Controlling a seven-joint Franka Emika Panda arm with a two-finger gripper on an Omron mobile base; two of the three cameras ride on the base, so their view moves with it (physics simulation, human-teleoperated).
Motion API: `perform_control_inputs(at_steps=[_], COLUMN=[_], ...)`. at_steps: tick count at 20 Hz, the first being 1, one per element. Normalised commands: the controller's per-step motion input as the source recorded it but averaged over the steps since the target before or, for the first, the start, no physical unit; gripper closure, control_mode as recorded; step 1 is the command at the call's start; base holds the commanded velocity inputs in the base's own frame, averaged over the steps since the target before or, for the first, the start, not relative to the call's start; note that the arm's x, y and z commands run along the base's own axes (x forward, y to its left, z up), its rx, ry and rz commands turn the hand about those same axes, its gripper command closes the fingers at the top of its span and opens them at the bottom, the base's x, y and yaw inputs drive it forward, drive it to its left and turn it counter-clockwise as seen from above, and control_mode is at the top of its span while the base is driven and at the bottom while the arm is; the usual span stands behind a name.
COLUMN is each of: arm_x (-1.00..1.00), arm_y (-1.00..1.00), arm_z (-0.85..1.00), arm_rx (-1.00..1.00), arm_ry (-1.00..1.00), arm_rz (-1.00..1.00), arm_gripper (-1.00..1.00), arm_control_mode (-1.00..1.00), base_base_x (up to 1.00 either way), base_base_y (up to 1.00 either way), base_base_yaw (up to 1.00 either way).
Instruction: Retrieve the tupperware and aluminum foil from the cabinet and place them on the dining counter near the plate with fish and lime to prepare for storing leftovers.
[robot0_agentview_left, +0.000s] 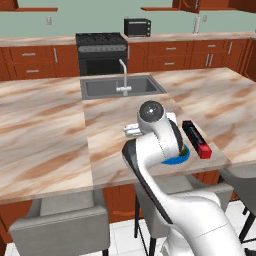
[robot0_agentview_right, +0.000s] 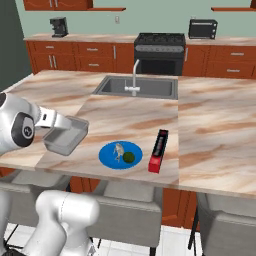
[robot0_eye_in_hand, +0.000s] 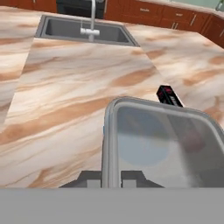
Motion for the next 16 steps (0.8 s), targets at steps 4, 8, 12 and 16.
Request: perform_control_inputs(at_steps=[4,8,12,16], arm_x=[0.4,0.49,0.63,0.63], arm_y=[0.03,0.0,0.0,0.0], arm_z=[-0.43,-0.38,-0.31,-0.44], arm_rx=[0.0,0.02,0.01,0.0], arm_ry=[0.08,0.01,0.03,0.08], arm_rz=[0.01,0.05,0.04,0.04], arm_gripper=[1.0,1.0,1.0,1.0], arm_control_mode=[-1.0,-1.0,-1.0,-1.0], base_base_x=[0.0,0.0,0.0,0.0], base_base_y=[0.0,0.0,0.0,0.0], base_base_yaw=[0.0,0.0,0.0,0.0])
